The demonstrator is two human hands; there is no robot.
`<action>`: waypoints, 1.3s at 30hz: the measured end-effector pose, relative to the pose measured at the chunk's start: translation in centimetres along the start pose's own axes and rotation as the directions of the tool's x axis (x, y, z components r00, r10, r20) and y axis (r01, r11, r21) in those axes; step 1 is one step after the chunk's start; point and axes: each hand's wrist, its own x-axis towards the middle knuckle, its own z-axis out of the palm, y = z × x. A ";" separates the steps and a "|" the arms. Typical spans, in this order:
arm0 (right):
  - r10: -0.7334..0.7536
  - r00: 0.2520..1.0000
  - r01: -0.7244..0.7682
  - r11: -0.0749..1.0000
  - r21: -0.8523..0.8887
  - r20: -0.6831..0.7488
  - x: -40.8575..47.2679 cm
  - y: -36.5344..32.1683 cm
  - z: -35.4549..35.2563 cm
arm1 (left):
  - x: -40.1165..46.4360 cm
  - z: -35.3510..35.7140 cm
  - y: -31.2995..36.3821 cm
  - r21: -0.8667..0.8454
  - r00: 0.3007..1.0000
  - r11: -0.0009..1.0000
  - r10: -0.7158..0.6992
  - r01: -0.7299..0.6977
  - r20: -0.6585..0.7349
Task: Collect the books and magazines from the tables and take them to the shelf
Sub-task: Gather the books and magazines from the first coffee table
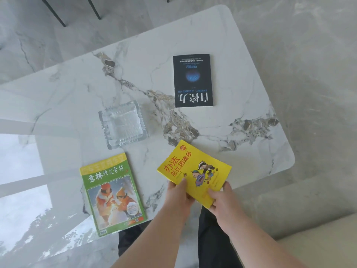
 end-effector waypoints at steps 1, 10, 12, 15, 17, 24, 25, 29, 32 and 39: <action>-0.003 1.000 0.003 1.000 0.022 0.029 -0.5 0.2 0.9 | -0.2 -0.5 1.2 0.014 1.000 1.000 0.022 -0.022 0.017; -0.064 0.972 0.106 0.979 -0.176 0.228 -3.6 2.2 8.5 | -2.0 -13.6 11.3 0.353 0.987 0.927 0.081 -0.126 0.139; -0.032 0.975 0.127 0.894 -0.430 0.221 -3.7 4.1 11.4 | -2.1 -17.3 12.4 0.426 0.990 0.894 0.111 -0.137 0.085; -0.114 0.968 0.242 0.664 -0.708 0.225 -3.4 7.5 16.3 | -2.0 -22.4 13.6 0.586 0.979 0.791 0.202 -0.177 0.023; -0.151 0.959 0.282 0.553 -0.784 0.239 -2.7 9.8 19.2 | -1.4 -25.6 14.4 0.728 0.950 0.662 0.308 -0.179 -0.046; -0.200 0.954 0.251 0.134 -0.959 0.222 0.1 15.0 25.2 | 2.4 -32.1 15.3 0.859 0.904 0.510 0.386 -0.044 -0.182; -0.215 0.957 0.223 0.110 -0.969 0.196 0.5 15.2 25.5 | 3.0 -32.4 15.1 0.861 0.910 0.506 0.380 -0.054 -0.166; -0.250 0.966 0.087 0.051 -0.995 0.072 1.2 15.6 25.8 | 4.0 -32.4 14.6 0.883 0.933 0.460 0.349 -0.090 -0.086; -0.277 0.960 0.041 0.010 -0.999 0.037 0.9 15.1 25.9 | 3.6 -32.1 14.6 0.923 0.936 0.373 0.350 -0.096 -0.044; -0.182 0.983 -0.004 -0.011 -1.000 -0.001 -0.1 12.2 26.2 | 1.2 -29.7 15.4 0.996 0.942 0.086 0.333 0.019 -0.047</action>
